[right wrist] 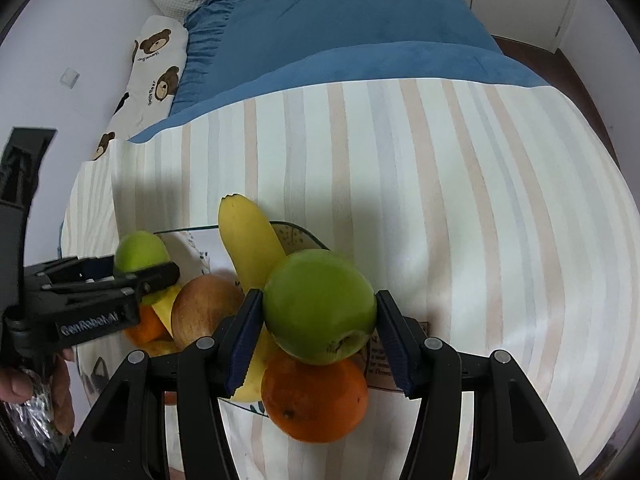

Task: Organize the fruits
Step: 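Lower both green apples onto the plate and open both tools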

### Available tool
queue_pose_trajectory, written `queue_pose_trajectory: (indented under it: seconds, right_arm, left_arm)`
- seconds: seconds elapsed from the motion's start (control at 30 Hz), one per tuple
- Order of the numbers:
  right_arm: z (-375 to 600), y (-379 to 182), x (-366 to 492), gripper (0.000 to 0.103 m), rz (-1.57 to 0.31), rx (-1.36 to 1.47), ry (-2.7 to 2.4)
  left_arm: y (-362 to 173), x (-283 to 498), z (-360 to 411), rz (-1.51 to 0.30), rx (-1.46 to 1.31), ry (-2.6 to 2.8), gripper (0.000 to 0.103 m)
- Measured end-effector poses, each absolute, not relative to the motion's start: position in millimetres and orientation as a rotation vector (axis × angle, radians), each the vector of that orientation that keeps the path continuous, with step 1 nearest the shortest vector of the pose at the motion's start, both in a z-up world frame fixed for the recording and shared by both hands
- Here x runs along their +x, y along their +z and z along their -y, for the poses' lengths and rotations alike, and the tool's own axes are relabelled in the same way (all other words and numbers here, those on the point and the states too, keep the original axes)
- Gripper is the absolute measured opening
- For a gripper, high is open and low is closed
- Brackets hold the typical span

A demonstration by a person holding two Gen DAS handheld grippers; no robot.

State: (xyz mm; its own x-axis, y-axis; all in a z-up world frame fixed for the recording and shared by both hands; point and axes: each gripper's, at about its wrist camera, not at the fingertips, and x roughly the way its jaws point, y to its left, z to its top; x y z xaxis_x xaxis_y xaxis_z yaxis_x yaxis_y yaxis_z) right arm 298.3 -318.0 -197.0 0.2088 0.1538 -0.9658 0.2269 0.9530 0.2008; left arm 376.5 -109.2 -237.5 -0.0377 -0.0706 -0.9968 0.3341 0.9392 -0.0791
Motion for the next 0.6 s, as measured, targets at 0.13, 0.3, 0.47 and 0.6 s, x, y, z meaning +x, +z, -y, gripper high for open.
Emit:
queue_pose_trajectory:
  seconds: [0.13, 0.3, 0.47, 0.6]
  right_arm:
    - [316.3, -200.0, 306.3, 0.061, -1.371, 0.345, -0.056]
    - [316.3, -195.4, 306.8, 0.068, -1.373, 0.357, -0.057]
    - [321.5, -188.8, 302.9, 0.072, -1.364, 0.369, -0.066]
    - [325.1, -181.6, 297.7, 0.081, -1.356, 0.388, -0.069]
  left_arm:
    - [-240.0, 377.3, 108.3, -1.583, 0.185, -0.325, 0.059]
    - [-232.7, 376.3, 112.6, -1.572, 0.196, -0.327, 0.061]
    - [-215.2, 371.5, 111.2, -1.542, 0.162, -0.326, 0.074]
    - [-199.1, 365.6, 107.2, -1.485, 0.18, -0.303, 0.09]
